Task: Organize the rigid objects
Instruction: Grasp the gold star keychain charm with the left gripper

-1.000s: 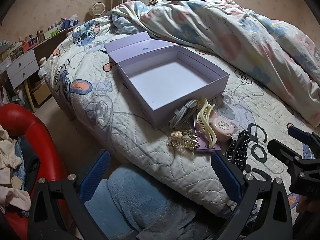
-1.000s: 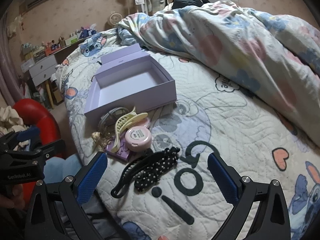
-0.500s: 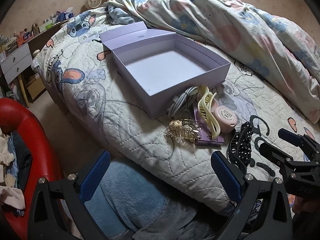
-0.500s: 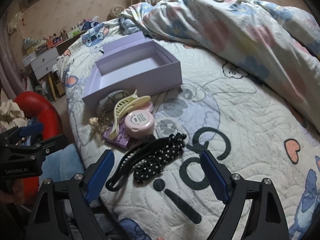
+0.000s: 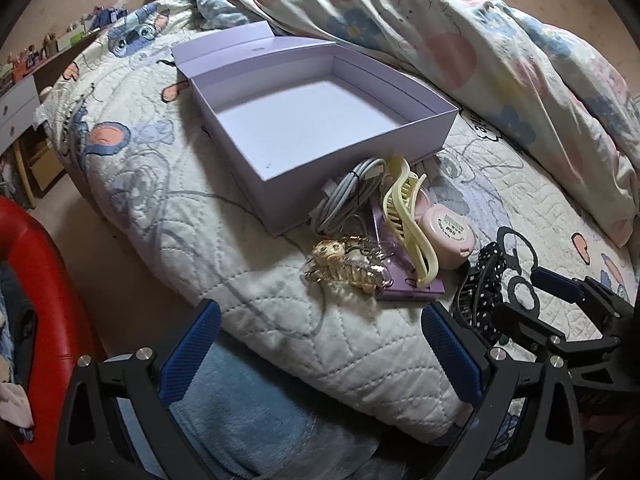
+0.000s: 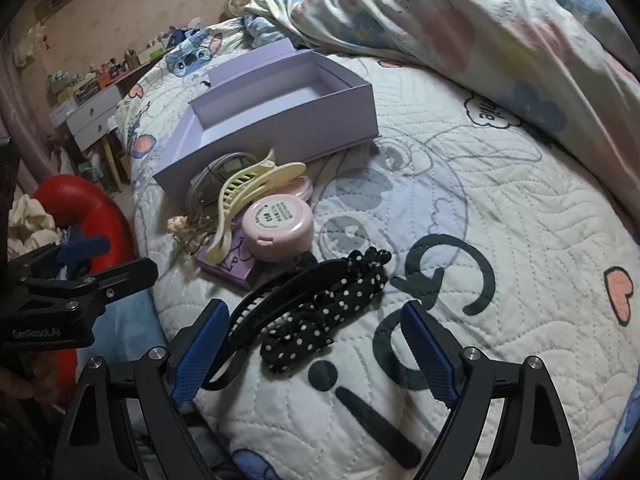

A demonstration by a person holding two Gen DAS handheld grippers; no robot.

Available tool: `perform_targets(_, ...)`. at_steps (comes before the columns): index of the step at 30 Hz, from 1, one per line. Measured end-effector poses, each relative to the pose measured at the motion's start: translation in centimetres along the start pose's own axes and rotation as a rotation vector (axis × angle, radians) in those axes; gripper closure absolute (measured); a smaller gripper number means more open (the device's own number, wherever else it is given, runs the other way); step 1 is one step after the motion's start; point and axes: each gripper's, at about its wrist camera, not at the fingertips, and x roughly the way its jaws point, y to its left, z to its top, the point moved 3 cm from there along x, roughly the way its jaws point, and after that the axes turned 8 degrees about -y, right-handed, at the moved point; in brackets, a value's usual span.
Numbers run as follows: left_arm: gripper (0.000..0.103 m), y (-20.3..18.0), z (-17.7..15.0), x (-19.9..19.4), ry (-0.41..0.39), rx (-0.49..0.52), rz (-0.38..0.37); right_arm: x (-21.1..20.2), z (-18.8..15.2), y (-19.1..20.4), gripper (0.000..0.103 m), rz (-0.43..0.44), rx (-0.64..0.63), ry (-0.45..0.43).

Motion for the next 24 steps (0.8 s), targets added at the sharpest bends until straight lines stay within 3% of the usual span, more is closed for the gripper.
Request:
perform_targets(11,0.016,-0.2,1.1,3.2,0.044,-0.005,-0.101,1.3,0.7,-1.0,0.015,0.021,-0.015,0.018)
perform_targets(15,0.031,0.1,1.2,4.3,0.069,0.006,-0.148,1.7,0.7,-1.3,0.015,0.045,-0.007,0.027)
perform_targets(19,0.031,0.5,1.4,5.3,0.080,-0.004,-0.204,2.0,0.7,-1.3,0.015,0.053,-0.013,0.027)
perform_targets(24,0.044,0.4,1.8,6.1,0.082,0.010,-0.255,2.6,0.6,-1.7,0.016,0.064,0.006,0.055)
